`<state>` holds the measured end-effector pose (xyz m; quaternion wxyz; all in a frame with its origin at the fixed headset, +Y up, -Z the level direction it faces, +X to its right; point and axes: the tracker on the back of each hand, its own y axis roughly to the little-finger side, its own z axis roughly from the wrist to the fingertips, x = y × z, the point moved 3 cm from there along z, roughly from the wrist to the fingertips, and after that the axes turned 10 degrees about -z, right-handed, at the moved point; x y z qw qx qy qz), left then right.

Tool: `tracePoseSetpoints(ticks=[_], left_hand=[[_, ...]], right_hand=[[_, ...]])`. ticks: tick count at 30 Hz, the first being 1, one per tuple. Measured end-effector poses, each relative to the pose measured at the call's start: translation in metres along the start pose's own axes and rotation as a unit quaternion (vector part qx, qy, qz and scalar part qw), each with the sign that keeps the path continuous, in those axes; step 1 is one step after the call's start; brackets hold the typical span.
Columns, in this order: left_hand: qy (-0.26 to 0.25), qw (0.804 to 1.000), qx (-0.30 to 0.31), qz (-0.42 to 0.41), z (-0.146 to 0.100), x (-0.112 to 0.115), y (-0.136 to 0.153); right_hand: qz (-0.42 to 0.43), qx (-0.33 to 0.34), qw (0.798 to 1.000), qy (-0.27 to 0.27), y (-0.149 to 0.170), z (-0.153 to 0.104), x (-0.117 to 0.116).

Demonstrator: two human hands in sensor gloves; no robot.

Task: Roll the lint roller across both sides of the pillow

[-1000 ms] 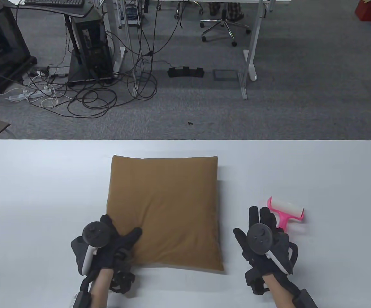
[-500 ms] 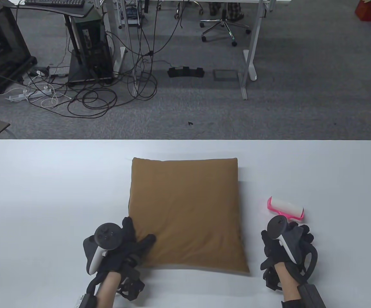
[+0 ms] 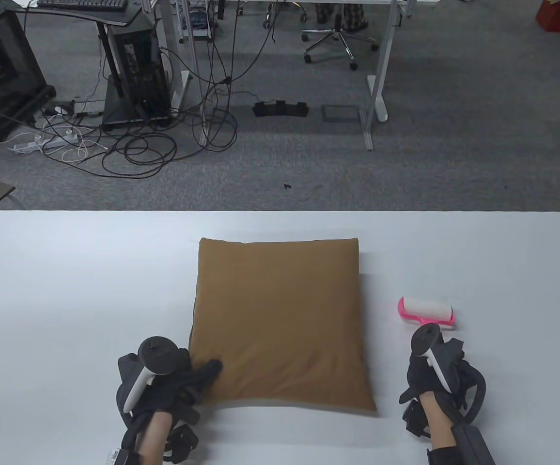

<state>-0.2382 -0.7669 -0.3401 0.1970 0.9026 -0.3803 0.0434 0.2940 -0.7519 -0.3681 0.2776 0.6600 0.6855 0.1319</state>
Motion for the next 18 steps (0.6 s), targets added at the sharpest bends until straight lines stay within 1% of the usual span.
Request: tracePoseSetpoints(ticks=[3, 4, 6, 7, 10, 13, 14, 15, 17, 18], left_hand=[[0.003, 1.000, 0.006, -0.001, 0.003, 0.001, 0.000], [-0.001, 1.000, 0.011, 0.001, 0.004, 0.001, 0.000], [-0.010, 1.000, 0.021, 0.004, 0.005, 0.001, -0.001], [-0.010, 1.000, 0.022, 0.004, 0.005, 0.001, -0.001], [-0.006, 1.000, 0.022, -0.001, 0.005, 0.001, -0.001], [0.000, 1.000, 0.021, -0.002, 0.004, 0.001, -0.001], [0.001, 1.000, 0.021, -0.003, 0.004, 0.001, -0.001], [0.002, 1.000, 0.021, -0.004, 0.004, 0.001, -0.001], [0.001, 1.000, 0.021, -0.004, 0.004, 0.001, -0.001], [0.000, 1.000, 0.022, -0.003, 0.004, 0.001, -0.001]], right_hand=[[0.051, 0.009, 0.999, -0.010, 0.007, -0.002, 0.007], [0.054, 0.015, 0.998, 0.000, 0.009, -0.004, 0.011], [0.070, 0.031, 0.996, 0.041, 0.011, -0.009, 0.025], [0.079, 0.037, 0.995, 0.053, 0.013, -0.010, 0.029], [0.141, 0.063, 0.981, 0.116, 0.022, -0.027, 0.059], [0.224, 0.141, 0.947, 0.183, 0.024, -0.062, 0.094], [0.228, 0.159, 0.940, 0.199, 0.023, -0.071, 0.100], [0.228, 0.186, 0.929, 0.227, 0.021, -0.087, 0.110], [0.221, 0.220, 0.915, 0.256, 0.016, -0.108, 0.119], [0.203, 0.242, 0.909, 0.271, 0.011, -0.123, 0.123]])
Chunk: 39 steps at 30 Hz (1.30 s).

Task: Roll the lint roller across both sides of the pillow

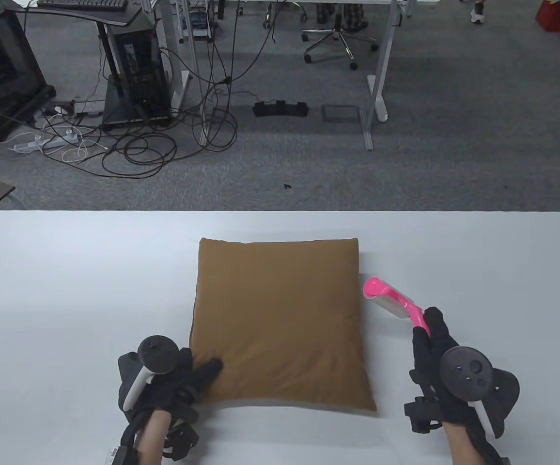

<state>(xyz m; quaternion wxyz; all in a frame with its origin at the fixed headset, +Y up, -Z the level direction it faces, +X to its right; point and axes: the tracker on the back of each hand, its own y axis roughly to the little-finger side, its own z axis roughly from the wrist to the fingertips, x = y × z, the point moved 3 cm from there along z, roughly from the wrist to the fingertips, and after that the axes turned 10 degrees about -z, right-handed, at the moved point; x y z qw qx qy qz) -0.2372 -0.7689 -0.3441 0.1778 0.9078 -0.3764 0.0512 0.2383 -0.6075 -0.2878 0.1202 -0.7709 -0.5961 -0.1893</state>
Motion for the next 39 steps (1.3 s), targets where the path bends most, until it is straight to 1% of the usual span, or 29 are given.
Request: tracePoseSetpoints(ticks=[3, 7, 9, 11, 12, 14, 15, 18, 20, 23, 24, 27, 31, 33, 37, 39], left_hand=[[-0.001, 1.000, 0.001, -0.002, 0.000, 0.000, 0.001], [0.000, 1.000, 0.000, -0.004, 0.000, 0.000, 0.001], [0.003, 1.000, 0.000, -0.006, 0.000, 0.001, 0.001], [0.003, 1.000, 0.000, -0.006, 0.000, 0.001, 0.001], [0.003, 1.000, 0.001, -0.004, 0.000, 0.001, 0.001], [0.004, 1.000, 0.001, -0.003, 0.000, 0.001, 0.000], [0.003, 1.000, 0.001, -0.002, 0.001, 0.001, 0.001], [0.005, 1.000, 0.001, -0.003, 0.001, 0.001, 0.001], [0.007, 1.000, 0.000, -0.004, 0.001, 0.001, 0.001], [0.008, 1.000, 0.000, -0.006, 0.001, 0.001, 0.001], [0.008, 1.000, 0.000, -0.007, 0.001, 0.001, 0.001], [0.009, 1.000, -0.001, -0.007, 0.001, 0.002, 0.001], [0.015, 1.000, -0.002, -0.009, 0.001, 0.001, 0.001], [0.017, 1.000, -0.003, -0.009, 0.001, 0.001, 0.001], [0.019, 1.000, -0.006, -0.009, 0.002, 0.001, 0.000], [0.018, 1.000, -0.007, -0.009, 0.002, 0.000, -0.001]], right_hand=[[-0.055, 0.073, 0.996, 0.018, -0.033, -0.021, 0.009], [-0.089, 0.139, 0.986, 0.007, -0.064, -0.046, 0.006], [-0.091, 0.149, 0.985, 0.003, -0.071, -0.052, 0.003], [-0.098, 0.145, 0.985, -0.002, -0.072, -0.051, -0.003], [-0.095, 0.136, 0.986, -0.015, -0.072, -0.047, -0.010], [-0.094, 0.126, 0.987, -0.023, -0.072, -0.041, -0.017], [-0.093, 0.115, 0.989, -0.025, -0.072, -0.035, -0.023], [-0.097, 0.098, 0.990, -0.016, -0.076, -0.021, -0.030], [-0.110, 0.092, 0.989, -0.029, -0.080, -0.011, -0.037], [-0.122, 0.083, 0.988, -0.046, -0.082, 0.012, -0.055], [-0.123, 0.082, 0.988, -0.048, -0.082, 0.015, -0.057], [-0.116, 0.060, 0.989, -0.072, -0.074, 0.038, -0.076], [-0.082, 0.023, 0.988, -0.126, -0.062, 0.066, -0.103], [-0.066, 0.008, 0.987, -0.143, -0.057, 0.076, -0.115], [-0.024, -0.022, 0.985, -0.170, -0.049, 0.091, -0.134], [0.024, -0.039, 0.983, -0.176, -0.046, 0.094, -0.140]])
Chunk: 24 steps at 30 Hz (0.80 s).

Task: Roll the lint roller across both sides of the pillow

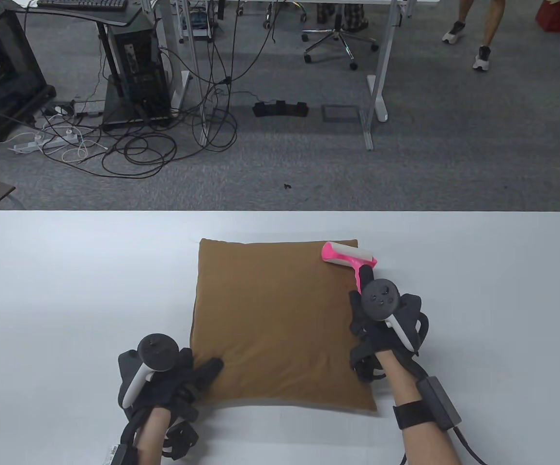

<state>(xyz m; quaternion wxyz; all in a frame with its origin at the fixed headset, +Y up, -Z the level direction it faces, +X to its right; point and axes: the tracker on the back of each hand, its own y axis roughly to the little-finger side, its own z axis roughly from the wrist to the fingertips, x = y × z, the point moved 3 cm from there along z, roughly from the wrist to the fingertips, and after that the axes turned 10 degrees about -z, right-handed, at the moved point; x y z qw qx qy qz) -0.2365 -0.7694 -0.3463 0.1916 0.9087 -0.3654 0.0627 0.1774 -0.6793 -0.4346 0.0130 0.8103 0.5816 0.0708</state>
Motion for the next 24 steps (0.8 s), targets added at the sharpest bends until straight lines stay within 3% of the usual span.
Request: tracePoseSetpoints(ticks=[9, 15, 24], left_hand=[[0.000, 1.000, -0.002, -0.002, 0.000, -0.001, -0.001], [0.000, 1.000, -0.005, -0.005, 0.000, -0.001, 0.000], [0.000, 1.000, -0.006, -0.009, -0.002, 0.000, 0.001]], right_hand=[[-0.012, 0.042, 0.999, 0.003, -0.002, -0.017, 0.012], [-0.068, 0.097, 0.993, 0.009, -0.007, -0.054, 0.028], [-0.072, 0.157, 0.985, 0.021, -0.014, -0.106, 0.054]])
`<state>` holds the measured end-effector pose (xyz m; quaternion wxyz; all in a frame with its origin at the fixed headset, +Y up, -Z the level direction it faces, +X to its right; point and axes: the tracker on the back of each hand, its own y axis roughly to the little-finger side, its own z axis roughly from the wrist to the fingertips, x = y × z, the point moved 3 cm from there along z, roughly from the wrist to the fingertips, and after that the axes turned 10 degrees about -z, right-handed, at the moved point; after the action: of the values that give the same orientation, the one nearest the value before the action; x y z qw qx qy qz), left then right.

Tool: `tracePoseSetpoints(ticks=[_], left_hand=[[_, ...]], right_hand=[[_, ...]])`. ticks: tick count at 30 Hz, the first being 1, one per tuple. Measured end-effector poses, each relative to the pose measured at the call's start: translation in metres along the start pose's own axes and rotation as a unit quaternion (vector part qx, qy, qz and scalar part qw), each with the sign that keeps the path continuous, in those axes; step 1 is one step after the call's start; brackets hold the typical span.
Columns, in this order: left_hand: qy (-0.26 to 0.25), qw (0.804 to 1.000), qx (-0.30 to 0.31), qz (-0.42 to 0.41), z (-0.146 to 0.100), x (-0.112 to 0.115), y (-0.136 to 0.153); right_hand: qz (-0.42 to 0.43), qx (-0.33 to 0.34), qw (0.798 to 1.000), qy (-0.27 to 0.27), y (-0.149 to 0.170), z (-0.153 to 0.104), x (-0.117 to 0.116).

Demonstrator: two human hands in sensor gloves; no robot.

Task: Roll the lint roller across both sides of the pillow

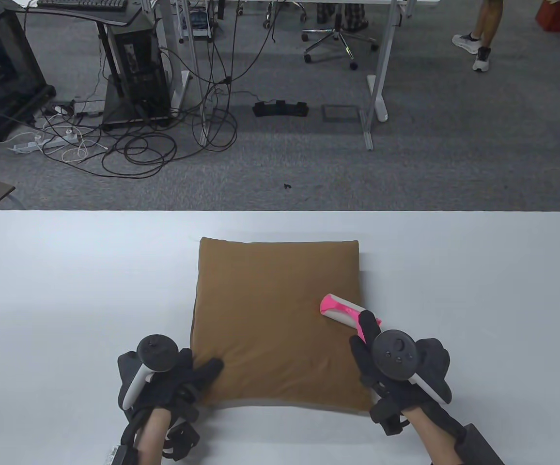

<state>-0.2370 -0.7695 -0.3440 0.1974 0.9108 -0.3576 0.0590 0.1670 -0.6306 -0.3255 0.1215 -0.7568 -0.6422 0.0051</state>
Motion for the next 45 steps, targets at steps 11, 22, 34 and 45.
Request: tracePoseSetpoints(ticks=[11, 22, 34, 45], left_hand=[[0.000, 1.000, -0.001, -0.001, -0.001, 0.001, 0.001], [0.004, 1.000, -0.004, -0.009, -0.001, 0.001, 0.003], [0.002, 1.000, -0.003, -0.004, -0.002, 0.001, 0.002], [0.005, 1.000, -0.010, -0.005, -0.004, 0.000, 0.003]], right_hand=[[0.001, 0.020, 1.000, -0.005, -0.011, -0.034, 0.013], [0.007, 0.079, 0.995, 0.056, -0.044, -0.056, 0.037], [-0.065, 0.039, 0.994, 0.078, -0.074, -0.033, 0.003], [-0.066, -0.012, 0.995, 0.071, -0.075, 0.046, -0.015]])
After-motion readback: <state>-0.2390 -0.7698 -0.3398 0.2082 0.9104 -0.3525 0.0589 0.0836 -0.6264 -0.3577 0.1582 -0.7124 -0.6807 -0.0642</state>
